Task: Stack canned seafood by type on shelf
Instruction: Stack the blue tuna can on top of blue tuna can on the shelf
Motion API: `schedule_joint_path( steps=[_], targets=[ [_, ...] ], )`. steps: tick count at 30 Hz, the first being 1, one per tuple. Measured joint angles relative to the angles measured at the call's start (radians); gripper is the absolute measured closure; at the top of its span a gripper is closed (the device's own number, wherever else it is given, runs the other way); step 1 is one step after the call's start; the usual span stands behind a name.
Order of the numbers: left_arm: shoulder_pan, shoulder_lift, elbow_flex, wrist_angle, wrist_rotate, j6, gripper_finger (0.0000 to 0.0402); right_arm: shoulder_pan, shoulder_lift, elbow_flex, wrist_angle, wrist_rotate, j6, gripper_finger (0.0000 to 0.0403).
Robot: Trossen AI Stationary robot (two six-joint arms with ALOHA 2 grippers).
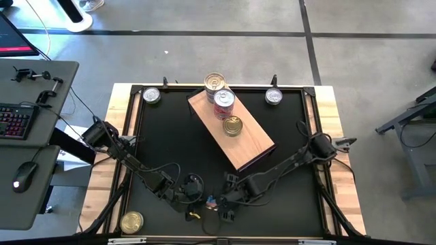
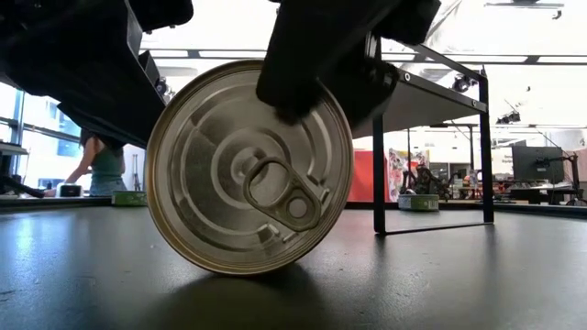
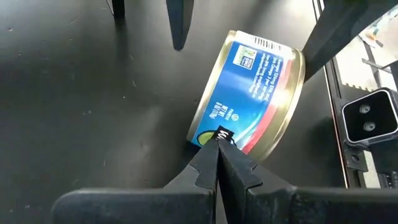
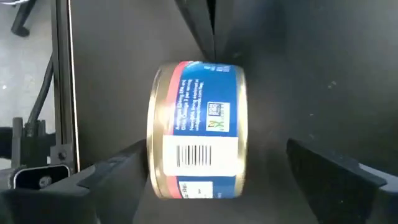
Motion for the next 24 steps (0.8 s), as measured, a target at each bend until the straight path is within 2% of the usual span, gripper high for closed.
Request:
schedule_joint_path(
  steps=[4,7,12,15,17,20,22,24],
  targets=[
    [0.0,0.0,0.0,0.0,-0.001,0.012,0.0401,0.001,0.019,0.0,0.028,-0.022,-0.004,0.0041],
    [0.0,0.0,0.0,0.0,-0.002,0.012,0.0401,0.004,0.031,0.0,0.052,-0.019,-0.03,0.0059],
    [0.0,0.0,0.0,0.0,0.0,0.013,0.0401,0.011,0.05,0.0,0.074,0.032,-0.038,0.0126],
    [0.006,-0.012,-0.001,-0.009,0.069,0.013,0.0402,0.011,0.046,0.007,0.087,0.011,-0.025,0.0183],
    [0.021,-0.047,-0.002,-0.023,0.177,0.014,0.0401,0.01,0.036,0.023,0.073,-0.046,-0.06,0.0224],
    [0.035,-0.142,-0.001,-0.119,0.31,0.041,0.0402,0.01,0.005,0.077,0.013,-0.14,-0.135,0.0231],
    [0.03,-0.228,-0.001,-0.218,0.327,0.066,0.0402,0.01,-0.027,0.132,-0.071,-0.168,-0.176,0.0231],
    [0.015,-0.33,-0.001,-0.322,0.285,0.078,0.0401,0.011,-0.057,0.19,-0.176,-0.174,-0.22,0.0231]
  ],
)
